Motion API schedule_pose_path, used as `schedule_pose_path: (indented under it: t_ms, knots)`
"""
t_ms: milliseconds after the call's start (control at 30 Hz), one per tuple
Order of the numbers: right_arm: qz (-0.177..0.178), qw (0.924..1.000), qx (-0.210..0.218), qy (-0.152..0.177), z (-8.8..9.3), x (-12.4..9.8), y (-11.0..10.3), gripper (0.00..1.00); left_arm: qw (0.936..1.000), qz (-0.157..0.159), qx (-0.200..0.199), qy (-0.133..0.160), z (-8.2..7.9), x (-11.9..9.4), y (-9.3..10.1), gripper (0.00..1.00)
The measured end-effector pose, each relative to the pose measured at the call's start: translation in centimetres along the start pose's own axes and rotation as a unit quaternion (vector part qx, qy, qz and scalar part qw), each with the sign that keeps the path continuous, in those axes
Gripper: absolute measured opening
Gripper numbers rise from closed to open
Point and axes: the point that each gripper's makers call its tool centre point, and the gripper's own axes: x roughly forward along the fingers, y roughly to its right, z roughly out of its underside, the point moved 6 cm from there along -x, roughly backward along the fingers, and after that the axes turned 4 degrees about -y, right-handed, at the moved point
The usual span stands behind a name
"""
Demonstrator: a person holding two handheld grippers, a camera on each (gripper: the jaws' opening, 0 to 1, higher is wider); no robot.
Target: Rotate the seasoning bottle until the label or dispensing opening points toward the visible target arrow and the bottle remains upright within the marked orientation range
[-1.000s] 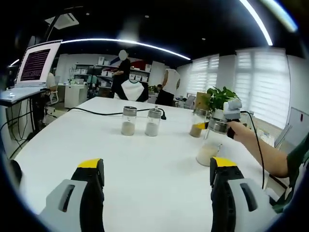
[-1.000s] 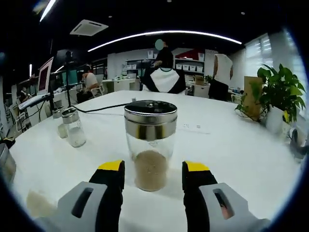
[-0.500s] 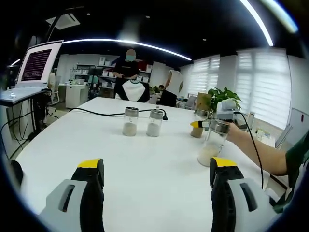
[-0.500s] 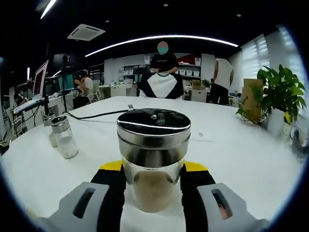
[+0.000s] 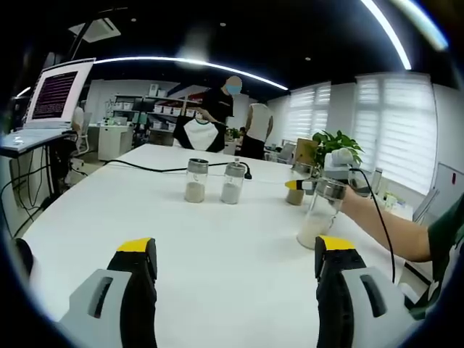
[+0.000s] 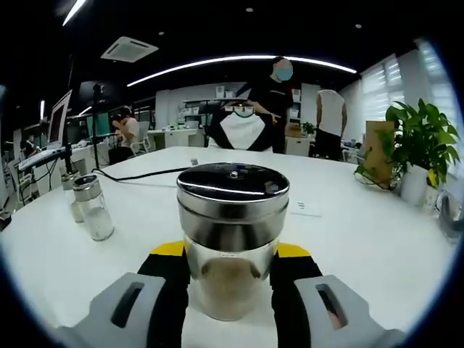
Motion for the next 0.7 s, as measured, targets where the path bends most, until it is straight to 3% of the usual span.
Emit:
schedule_pose_path:
  t_ms: [367,700]
  knots:
    - [0.006,0.9996,-0.027,-0.004,-0.1,-0.1,-0.2,0.42,1.0000,-0.002,-0.003,0.000,0.1,-0.1,-0.1,0.95]
    - [0.001,0.9990,-0.044,-0.002,0.4,-2.1,0.1,0.41,1.0000,0.002,-0.005,-0.005,0.3,0.3,0.0,0.95]
